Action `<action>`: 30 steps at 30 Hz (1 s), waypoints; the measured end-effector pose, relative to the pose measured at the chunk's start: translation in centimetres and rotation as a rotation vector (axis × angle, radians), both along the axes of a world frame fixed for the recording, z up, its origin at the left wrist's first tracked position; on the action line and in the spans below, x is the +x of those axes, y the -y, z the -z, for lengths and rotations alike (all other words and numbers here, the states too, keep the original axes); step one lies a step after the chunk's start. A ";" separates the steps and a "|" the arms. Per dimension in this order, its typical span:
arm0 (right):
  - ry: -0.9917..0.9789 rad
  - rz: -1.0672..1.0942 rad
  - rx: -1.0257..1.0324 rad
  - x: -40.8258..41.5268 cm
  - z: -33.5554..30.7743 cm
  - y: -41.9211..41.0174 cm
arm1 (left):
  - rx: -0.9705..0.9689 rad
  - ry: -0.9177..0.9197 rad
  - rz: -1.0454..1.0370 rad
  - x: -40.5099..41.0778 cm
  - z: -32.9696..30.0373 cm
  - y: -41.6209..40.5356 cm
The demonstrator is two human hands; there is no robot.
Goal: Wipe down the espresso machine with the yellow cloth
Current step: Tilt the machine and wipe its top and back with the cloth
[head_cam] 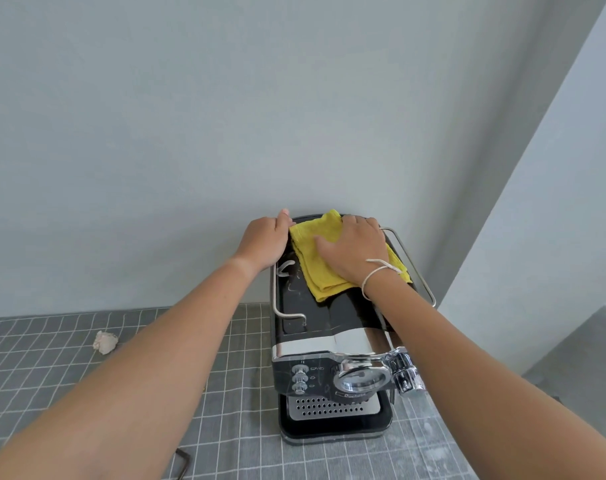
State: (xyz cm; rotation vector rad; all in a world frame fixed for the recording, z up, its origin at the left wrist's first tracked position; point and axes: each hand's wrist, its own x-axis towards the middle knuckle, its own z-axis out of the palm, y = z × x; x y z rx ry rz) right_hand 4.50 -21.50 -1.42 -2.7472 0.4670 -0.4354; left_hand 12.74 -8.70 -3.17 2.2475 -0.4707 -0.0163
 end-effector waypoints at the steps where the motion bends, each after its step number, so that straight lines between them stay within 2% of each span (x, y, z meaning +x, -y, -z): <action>1: 0.000 -0.013 0.005 0.0 0.0 0.1 | -0.003 -0.004 -0.001 0.0 0.0 0.0; 10: -0.026 -0.158 0.053 0.0 -0.1 0.3 | -0.002 -0.016 0.008 -0.5 -0.3 -0.1; 17: -0.076 -0.101 0.148 -0.2 0.0 0.2 | -0.002 -0.027 0.007 -0.5 -0.4 -0.2; 21: -0.215 -0.180 0.052 -1.3 0.4 -0.1 | -0.036 -0.039 0.032 -0.4 -0.1 -0.2; 25: -0.235 -0.236 -0.014 -5.0 0.6 -1.2 | -0.044 -0.041 0.019 -0.3 -0.1 -0.2; 30: -0.242 -0.101 0.062 -7.8 0.9 -2.3 | -0.024 -0.039 0.032 -0.2 -0.1 -0.1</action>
